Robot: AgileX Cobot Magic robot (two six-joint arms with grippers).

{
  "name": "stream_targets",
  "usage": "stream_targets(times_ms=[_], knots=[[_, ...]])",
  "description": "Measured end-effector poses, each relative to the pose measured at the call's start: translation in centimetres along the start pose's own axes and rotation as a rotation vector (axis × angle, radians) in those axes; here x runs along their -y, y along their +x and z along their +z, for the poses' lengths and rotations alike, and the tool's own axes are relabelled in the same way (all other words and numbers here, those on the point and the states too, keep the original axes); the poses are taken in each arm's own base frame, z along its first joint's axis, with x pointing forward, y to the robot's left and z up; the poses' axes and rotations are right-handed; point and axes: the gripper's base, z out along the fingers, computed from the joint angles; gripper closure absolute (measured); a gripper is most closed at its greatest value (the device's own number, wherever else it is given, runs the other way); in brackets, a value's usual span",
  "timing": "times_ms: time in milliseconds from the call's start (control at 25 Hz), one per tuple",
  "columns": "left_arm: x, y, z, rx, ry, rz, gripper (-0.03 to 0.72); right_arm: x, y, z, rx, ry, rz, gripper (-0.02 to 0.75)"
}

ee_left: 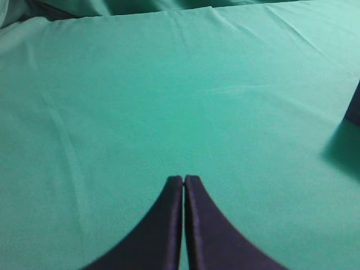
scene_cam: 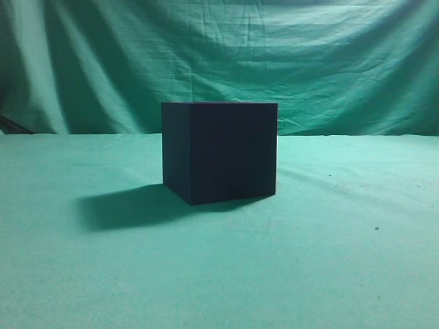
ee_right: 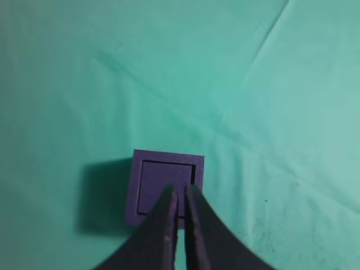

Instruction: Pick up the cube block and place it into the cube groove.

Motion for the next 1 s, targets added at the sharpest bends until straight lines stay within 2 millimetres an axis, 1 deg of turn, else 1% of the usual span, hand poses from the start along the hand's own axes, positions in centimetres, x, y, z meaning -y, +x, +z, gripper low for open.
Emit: stream_targets(times_ms=[80,160,280,360,520,640,680,920,1000], knots=[[0.0,0.0,0.0,0.0,0.0,0.0,0.688,0.3,0.5,-2.9,0.06,-0.017,0.011,0.738],[0.0,0.0,0.0,0.0,0.0,0.0,0.688,0.7,1.5,-5.3,0.104,-0.033,0.02,0.738],[0.0,0.0,0.0,0.0,0.0,0.0,0.688,1.3,3.8,-7.5,0.12,-0.04,0.024,0.738],[0.0,0.0,0.0,0.0,0.0,0.0,0.688,1.7,5.5,-8.4,0.117,-0.041,0.016,0.738],[0.0,0.0,0.0,0.0,0.0,0.0,0.688,2.4,9.5,-9.3,0.096,-0.04,0.009,0.738],[0.0,0.0,0.0,0.0,0.0,0.0,0.688,2.8,12.9,-9.3,0.089,-0.056,0.011,0.738],[0.0,0.0,0.0,0.0,0.0,0.0,0.688,3.0,13.9,-9.6,0.118,-0.067,0.013,0.738],[0.0,0.0,0.0,0.0,0.0,0.0,0.688,3.4,19.0,-9.6,0.288,-0.139,0.033,0.738],[0.0,0.0,0.0,0.0,0.0,0.0,0.688,3.7,20.4,-10.1,0.334,-0.149,0.036,0.738]])
